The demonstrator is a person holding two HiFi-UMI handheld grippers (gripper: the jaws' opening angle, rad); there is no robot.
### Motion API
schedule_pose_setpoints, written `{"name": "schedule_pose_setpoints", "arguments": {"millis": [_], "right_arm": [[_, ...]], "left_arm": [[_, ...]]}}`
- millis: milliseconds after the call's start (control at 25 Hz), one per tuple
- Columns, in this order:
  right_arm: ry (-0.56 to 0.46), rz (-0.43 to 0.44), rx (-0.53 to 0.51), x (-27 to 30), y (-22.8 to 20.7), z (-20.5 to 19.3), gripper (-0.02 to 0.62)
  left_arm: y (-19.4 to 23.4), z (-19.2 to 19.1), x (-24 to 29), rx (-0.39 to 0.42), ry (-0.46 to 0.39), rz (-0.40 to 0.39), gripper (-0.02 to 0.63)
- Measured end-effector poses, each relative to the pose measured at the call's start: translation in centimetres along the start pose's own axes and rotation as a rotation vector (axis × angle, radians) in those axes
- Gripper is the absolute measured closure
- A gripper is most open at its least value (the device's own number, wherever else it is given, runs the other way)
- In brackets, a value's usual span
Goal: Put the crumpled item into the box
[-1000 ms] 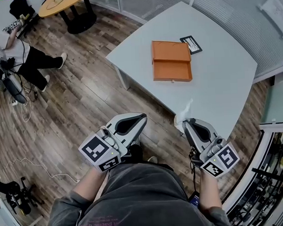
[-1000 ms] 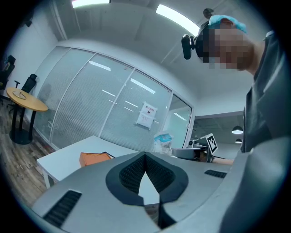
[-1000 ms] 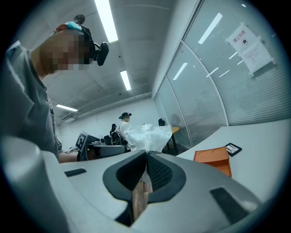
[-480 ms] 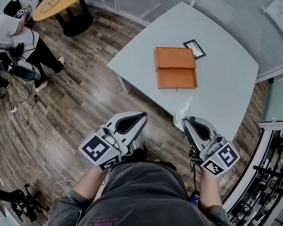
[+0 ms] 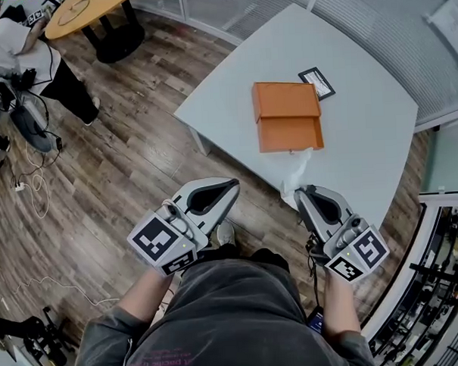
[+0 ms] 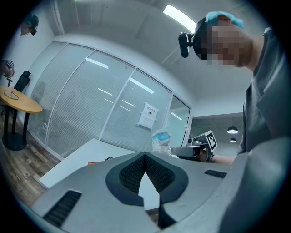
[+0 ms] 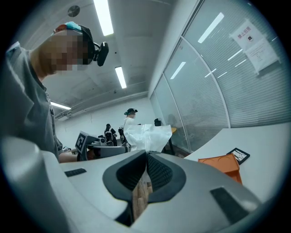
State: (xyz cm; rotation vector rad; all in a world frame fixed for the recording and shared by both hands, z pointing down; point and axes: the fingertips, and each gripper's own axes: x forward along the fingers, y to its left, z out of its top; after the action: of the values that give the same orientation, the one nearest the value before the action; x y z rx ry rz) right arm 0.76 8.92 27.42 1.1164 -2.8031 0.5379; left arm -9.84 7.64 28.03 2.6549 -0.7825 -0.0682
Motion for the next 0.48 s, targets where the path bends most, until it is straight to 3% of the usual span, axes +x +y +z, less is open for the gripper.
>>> {"name": "schedule_pose_setpoints", "arguments": {"millis": [480], "right_arm": [[0.001,-0.023,-0.007,0.8,-1.6,1.2,0.589]], "left_arm": [[1.5,0.6,1.3,-0.002,0.002,-0.007,0.594]]}}
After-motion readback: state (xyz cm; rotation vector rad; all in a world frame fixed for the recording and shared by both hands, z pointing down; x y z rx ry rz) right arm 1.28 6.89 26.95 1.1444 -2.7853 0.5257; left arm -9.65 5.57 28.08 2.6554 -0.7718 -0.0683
